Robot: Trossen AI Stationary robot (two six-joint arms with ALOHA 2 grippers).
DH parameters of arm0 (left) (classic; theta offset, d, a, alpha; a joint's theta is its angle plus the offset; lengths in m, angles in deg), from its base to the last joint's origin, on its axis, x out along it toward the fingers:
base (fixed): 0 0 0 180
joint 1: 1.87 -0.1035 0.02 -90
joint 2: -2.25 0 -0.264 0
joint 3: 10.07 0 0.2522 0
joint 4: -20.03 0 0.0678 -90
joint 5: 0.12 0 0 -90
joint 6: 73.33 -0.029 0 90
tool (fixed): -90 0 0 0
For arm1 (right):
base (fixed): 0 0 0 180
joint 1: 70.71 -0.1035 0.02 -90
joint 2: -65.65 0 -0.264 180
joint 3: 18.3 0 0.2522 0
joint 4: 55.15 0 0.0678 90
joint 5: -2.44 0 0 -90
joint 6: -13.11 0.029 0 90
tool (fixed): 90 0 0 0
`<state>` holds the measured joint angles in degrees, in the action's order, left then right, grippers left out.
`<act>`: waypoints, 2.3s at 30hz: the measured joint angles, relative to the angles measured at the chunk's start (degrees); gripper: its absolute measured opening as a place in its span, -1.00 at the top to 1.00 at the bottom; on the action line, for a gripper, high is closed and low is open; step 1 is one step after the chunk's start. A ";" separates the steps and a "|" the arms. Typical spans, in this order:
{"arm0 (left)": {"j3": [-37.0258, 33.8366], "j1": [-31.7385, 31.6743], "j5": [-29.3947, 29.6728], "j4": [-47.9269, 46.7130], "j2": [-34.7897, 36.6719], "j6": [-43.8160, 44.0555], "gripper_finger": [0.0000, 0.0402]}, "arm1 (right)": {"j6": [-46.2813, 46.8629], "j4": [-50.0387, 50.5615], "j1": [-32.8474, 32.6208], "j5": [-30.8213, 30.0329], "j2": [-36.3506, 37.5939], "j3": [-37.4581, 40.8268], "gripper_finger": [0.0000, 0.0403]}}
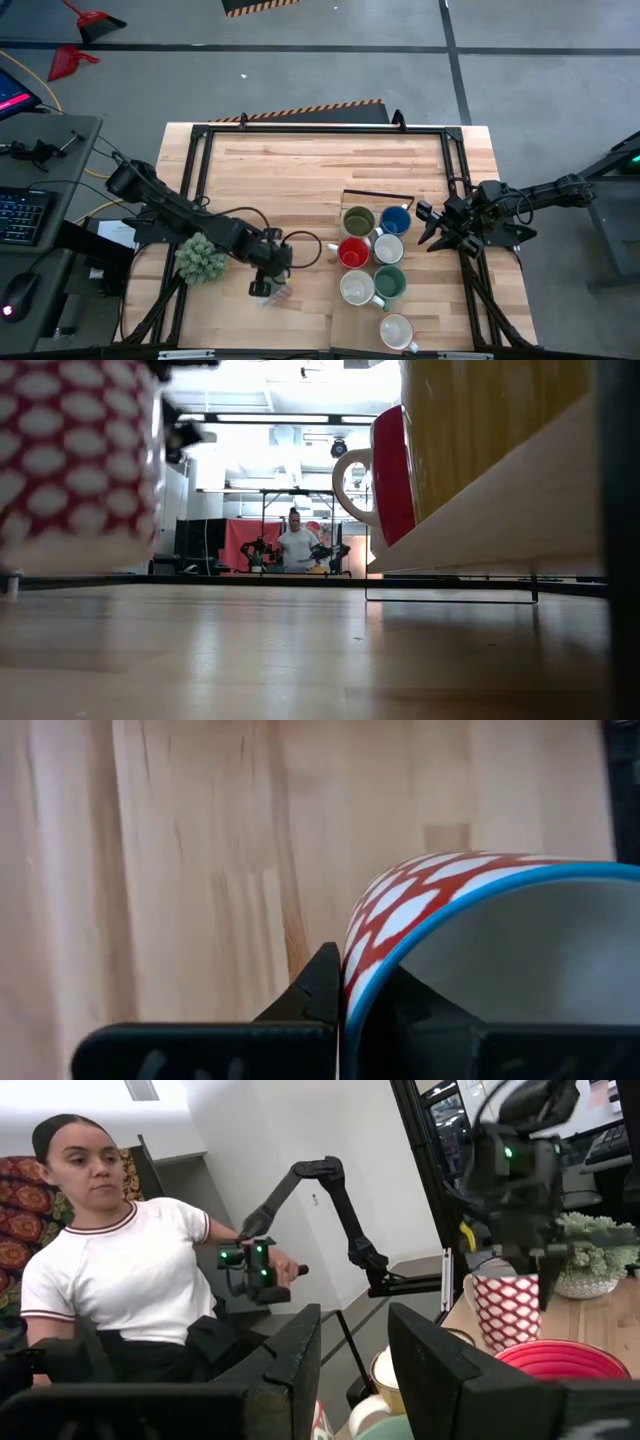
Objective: Place coffee mugs
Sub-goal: Put the red and white mug on the shelf
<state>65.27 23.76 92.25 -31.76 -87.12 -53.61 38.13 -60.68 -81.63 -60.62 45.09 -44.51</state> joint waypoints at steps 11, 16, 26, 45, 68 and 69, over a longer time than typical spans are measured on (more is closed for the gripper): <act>16.26 -0.16 0.92 -5.95 0.00 -23.62 0.95 | -0.84 -0.24 0.00 -2.15 0.02 0.00 0.46; 23.86 0.83 2.75 -12.34 -4.67 -32.34 0.95 | 0.30 -0.26 0.00 -4.95 0.01 0.00 0.46; 43.07 0.94 2.82 -25.03 -20.69 -42.76 0.95 | 0.92 -2.38 0.00 -6.40 0.02 -0.02 0.46; 58.24 2.78 -0.12 -24.79 -31.74 -51.99 0.95 | 0.48 -2.38 0.00 -6.43 0.02 -0.02 0.46; 58.36 1.62 -4.62 -19.43 -34.52 -51.46 0.95 | 0.53 -2.67 0.00 -6.88 0.00 -0.02 0.46; 58.36 1.66 -4.51 -20.44 -34.64 -51.33 0.95 | 0.59 -2.64 0.00 -6.88 0.00 -0.02 0.46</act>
<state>123.63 25.42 87.74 -52.19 -121.76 -104.94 38.71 -63.32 -81.63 -67.51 45.09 -44.53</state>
